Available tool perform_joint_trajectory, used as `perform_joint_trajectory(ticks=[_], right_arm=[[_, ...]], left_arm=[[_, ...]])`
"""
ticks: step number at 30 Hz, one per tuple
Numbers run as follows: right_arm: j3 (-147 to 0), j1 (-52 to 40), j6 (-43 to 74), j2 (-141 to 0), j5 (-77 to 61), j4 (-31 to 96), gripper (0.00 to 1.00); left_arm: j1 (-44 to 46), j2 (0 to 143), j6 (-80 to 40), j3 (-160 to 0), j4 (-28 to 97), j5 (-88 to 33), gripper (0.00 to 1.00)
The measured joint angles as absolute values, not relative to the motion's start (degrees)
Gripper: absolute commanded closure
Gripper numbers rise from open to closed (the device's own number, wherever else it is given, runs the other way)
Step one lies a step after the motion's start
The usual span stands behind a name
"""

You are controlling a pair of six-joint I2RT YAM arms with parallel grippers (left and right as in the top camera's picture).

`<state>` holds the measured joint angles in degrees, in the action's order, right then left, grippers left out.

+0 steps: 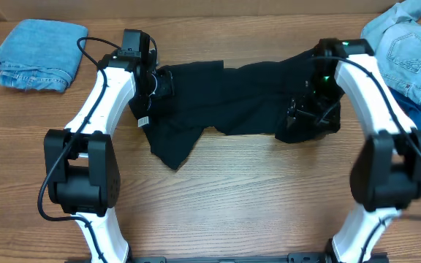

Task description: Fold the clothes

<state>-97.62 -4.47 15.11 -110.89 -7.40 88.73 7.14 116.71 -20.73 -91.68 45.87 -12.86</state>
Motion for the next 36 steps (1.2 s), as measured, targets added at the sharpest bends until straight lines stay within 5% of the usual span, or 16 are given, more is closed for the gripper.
perform_joint_trajectory(ticks=[5,12,20,36], right_arm=[[-97.6,-7.2,17.2,-89.8,-3.4,89.8,0.00],[-81.8,-5.5,23.3,-71.0,0.3,77.7,0.00],[-55.1,0.5,32.2,-81.1,-10.5,49.2,0.00],[-55.0,3.0,37.5,-95.6,-16.2,39.4,0.00]], left_arm=[[7.1,116.7,-20.7,-91.7,45.9,-12.9,0.37],[7.1,116.7,-20.7,-91.7,46.5,-12.9,0.36],[7.1,116.7,-20.7,-91.7,46.8,-12.9,0.34],[7.1,116.7,-20.7,-91.7,46.8,-12.9,0.33]])
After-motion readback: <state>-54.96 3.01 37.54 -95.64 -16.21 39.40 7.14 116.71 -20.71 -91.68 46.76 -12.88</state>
